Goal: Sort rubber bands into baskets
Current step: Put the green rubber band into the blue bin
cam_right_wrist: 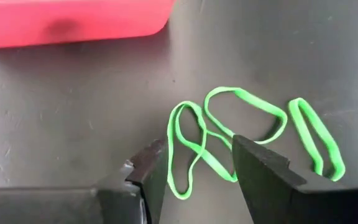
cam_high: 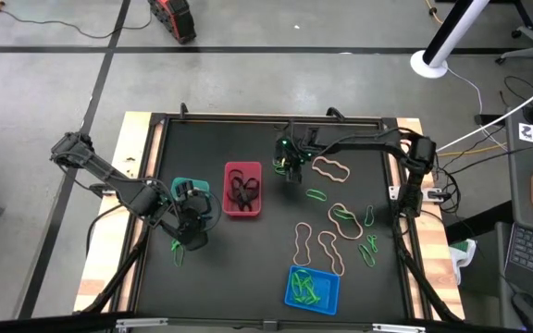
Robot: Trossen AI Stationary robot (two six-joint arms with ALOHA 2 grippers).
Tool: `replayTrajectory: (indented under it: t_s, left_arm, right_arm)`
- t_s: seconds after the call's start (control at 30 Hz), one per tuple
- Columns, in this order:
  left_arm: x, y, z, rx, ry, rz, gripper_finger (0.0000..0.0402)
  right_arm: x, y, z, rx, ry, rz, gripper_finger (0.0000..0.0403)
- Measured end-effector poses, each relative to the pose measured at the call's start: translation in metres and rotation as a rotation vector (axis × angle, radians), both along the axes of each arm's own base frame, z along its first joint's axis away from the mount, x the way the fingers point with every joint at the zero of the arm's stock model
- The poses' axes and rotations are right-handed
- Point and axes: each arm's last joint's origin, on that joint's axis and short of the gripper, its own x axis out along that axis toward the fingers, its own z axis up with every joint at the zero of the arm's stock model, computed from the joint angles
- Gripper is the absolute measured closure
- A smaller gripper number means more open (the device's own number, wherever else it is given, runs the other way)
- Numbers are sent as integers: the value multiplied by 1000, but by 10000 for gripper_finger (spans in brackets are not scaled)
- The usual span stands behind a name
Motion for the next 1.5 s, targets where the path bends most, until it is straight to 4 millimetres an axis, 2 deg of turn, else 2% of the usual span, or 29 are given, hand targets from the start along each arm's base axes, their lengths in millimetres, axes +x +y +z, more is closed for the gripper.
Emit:
replayTrajectory:
  t_s: [0.53,0.83,1.5]
  left_arm:
    - [0,0,0,-2,-1,3,271]
    - [0,0,0,-3,-1,4,271]
    - [1,0,0,-7,-7,5,271]
  right_arm:
    - [-5,0,-27,-71,-52,-35,224]
    - [-5,0,-27,-63,-59,-72,224]
    - [5,-5,-62,-83,-7,-101,224]
